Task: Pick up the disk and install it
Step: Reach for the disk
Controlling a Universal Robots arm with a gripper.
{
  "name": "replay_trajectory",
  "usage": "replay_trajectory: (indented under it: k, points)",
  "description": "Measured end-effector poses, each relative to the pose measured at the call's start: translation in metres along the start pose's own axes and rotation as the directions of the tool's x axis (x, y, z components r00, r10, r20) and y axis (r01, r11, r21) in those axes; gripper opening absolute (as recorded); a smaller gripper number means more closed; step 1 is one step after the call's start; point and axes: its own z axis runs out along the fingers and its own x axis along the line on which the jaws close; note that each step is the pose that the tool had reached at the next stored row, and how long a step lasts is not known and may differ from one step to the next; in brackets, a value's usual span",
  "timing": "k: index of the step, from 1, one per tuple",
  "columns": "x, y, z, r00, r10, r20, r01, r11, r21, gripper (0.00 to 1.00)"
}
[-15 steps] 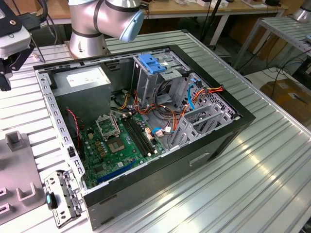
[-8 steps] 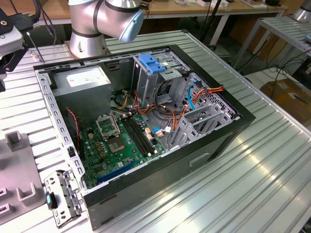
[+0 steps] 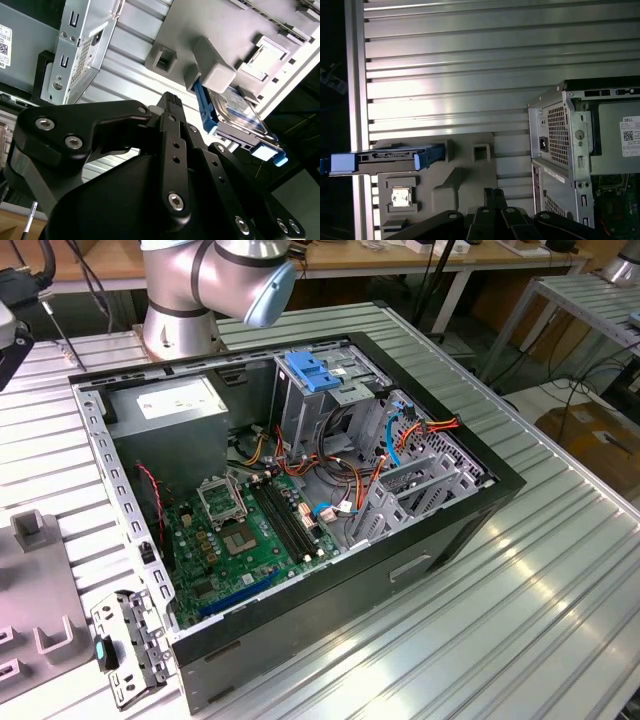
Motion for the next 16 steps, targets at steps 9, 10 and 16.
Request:
replay_trajectory:
  k: [9, 10, 16]
  points:
    - [0.0205, -0.0016, 0.0007, 1.0000, 0.000, -0.0003, 0.000, 1.0000, 0.0000, 0.11]
    - [0.0220, -0.0017, 0.0007, 1.0000, 0.000, -0.0003, 0.000, 1.0000, 0.0000, 0.11]
    - [0.0236, -0.0019, 0.0007, 1.0000, 0.000, -0.0004, 0.000, 1.0000, 0.0000, 0.11]
